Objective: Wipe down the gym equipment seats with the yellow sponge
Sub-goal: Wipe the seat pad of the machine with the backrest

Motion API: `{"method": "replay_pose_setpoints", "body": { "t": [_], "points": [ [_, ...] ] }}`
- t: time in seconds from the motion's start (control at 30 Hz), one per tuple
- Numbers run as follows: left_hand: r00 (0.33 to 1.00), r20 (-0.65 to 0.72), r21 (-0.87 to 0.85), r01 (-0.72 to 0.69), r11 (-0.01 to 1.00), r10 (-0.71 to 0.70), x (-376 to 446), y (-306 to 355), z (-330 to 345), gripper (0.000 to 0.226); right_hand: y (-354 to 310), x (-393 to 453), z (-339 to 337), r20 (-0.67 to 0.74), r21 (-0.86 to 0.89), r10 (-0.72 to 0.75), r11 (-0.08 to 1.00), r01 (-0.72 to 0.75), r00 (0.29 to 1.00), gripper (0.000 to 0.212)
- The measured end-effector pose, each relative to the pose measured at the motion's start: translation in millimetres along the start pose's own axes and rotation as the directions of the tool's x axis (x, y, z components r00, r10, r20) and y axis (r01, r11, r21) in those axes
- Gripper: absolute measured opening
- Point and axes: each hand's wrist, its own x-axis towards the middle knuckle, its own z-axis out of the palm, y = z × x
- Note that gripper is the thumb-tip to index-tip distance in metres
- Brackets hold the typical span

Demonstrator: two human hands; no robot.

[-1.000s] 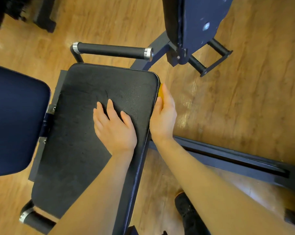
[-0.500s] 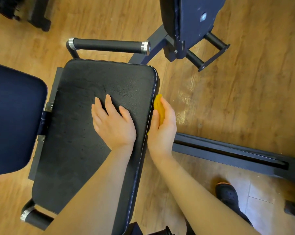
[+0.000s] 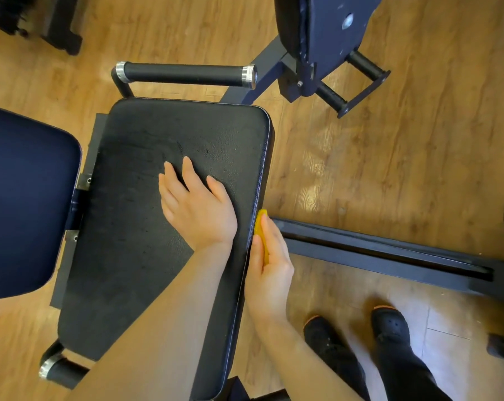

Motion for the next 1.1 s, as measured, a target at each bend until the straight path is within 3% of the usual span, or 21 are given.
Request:
{"method": "replay_pose_setpoints", "body": {
  "t": [0.3,0.47,0.57,0.63,0.8,1.1],
  "points": [
    [0.996,0.079,-0.027,-0.038,0.999,0.04,2.3,-3.3,-6.5,0.05,-10.6,24.3,-10.0,-0.022,0.095,0.059,0.994,-0.057,0.998,0.04],
    [0.932,0.195,-0.123,-0.287,0.95,0.307,-7.5,-36.6,-25.8,0.047,-9.8,15.8,-2.2,0.022,0.075,0.033,0.997,-0.034,0.999,0.04],
    [0.845,0.198,-0.065,-0.494,0.867,0.496,-34.8,-70.9,-37.6,0.047,-5.3,-7.7,-1.6,0.012,0.053,0.054,0.997,-0.054,0.998,0.041],
    [0.802,0.228,-0.039,-0.559,0.828,0.552,-52.5,-87.5,-39.5,0.05,2.6,-31.6,-6.3,0.04,0.012,0.054,0.998,-0.055,0.998,0.041],
    [0.809,0.205,-0.032,-0.557,0.83,0.551,-60.3,-94.9,-36.3,0.049,24.1,-89.6,-14.6,0.102,-0.021,0.099,0.995,-0.097,0.99,0.041],
    [0.812,0.18,-0.055,-0.555,0.83,0.555,-60.7,-95.4,-35.6,0.048,-2.3,-45.2,0.0,-0.047,0.031,0.121,0.992,-0.12,0.992,0.04]
  ]
}}
